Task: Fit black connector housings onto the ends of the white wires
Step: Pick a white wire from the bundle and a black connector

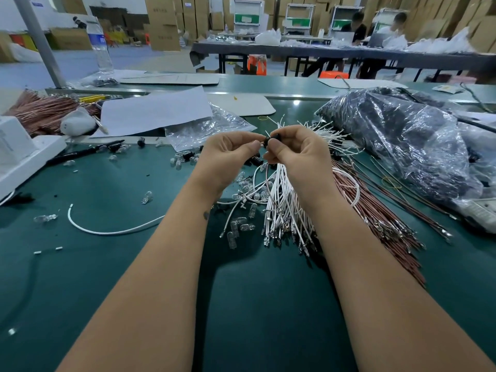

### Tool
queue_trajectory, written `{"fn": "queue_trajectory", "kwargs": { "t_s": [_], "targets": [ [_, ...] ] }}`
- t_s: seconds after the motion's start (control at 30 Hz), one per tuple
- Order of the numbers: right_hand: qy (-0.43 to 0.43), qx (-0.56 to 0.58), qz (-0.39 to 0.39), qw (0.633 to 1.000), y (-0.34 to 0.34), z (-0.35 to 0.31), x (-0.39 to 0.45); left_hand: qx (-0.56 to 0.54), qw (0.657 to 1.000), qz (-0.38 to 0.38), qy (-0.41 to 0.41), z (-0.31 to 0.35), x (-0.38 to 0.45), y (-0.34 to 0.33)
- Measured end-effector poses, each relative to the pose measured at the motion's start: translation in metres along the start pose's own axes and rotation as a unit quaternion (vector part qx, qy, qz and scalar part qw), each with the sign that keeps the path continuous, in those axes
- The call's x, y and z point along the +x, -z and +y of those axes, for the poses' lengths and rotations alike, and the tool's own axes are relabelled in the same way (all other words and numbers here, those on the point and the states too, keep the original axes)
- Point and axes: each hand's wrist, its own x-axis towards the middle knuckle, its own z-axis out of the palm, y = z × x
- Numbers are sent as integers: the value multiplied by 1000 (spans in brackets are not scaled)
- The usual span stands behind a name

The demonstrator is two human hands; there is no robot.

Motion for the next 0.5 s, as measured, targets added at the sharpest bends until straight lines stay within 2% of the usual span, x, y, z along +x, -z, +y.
{"fn": "queue_trajectory", "kwargs": {
  "t_s": [0.13,0.27,0.33,0.4,0.5],
  "targets": [
    [-10,20,4,1000,-1,2,1,-20,999,-14,29,-2,1,5],
    [-27,4,31,999,2,2,2,3,1000,20,0,-6,-2,-4],
    [27,-179,19,983,7,3,3,17,999,37,-6,-11,-3,-5],
    [93,-366,17,926,14,3,7,33,997,67,-3,-16,-2,-3],
    [76,-436,114,890,32,-1,15,85,992,98,-8,-19,-2,-1]
  ]
}}
